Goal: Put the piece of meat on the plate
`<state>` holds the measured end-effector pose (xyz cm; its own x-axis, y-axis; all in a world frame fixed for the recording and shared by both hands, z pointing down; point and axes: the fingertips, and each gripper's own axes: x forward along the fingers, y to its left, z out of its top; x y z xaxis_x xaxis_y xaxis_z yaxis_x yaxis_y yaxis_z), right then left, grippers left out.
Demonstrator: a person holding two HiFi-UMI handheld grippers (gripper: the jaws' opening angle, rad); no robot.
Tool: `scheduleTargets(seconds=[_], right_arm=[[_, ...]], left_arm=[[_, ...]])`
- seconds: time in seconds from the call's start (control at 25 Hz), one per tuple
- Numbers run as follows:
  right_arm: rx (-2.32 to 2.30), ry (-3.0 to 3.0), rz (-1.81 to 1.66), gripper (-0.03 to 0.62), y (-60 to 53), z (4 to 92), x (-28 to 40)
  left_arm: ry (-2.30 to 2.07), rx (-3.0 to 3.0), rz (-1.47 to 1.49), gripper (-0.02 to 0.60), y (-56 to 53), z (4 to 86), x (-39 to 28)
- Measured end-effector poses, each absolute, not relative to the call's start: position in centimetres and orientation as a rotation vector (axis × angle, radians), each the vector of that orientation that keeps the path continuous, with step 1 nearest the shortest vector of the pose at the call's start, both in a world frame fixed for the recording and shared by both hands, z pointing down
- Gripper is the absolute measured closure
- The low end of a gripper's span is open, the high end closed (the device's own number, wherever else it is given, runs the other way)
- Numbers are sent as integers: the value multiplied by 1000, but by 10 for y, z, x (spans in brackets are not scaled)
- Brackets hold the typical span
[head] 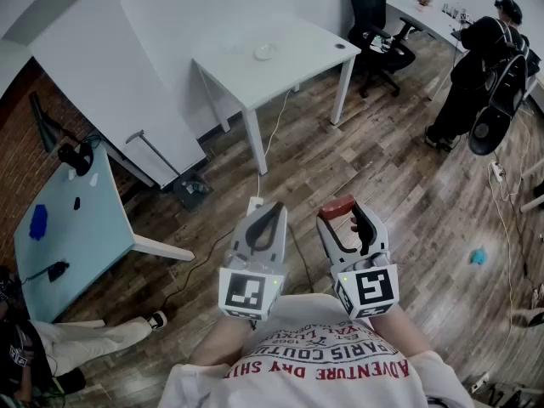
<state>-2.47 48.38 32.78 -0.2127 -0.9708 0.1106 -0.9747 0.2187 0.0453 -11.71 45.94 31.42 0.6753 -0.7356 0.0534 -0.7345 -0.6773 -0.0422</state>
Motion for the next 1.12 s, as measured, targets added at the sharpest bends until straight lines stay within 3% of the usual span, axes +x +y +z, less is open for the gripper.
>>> scheduleTargets(seconds=[0.8,1.12], right_arm=[[2058,-2298,130,318,467,331,-54],[2045,-2293,162,318,441,341,-50]], left_arm=[[1120,-2944,-135,575,431,346,-178],[1098,-2983,-141,575,409,352,-168]])
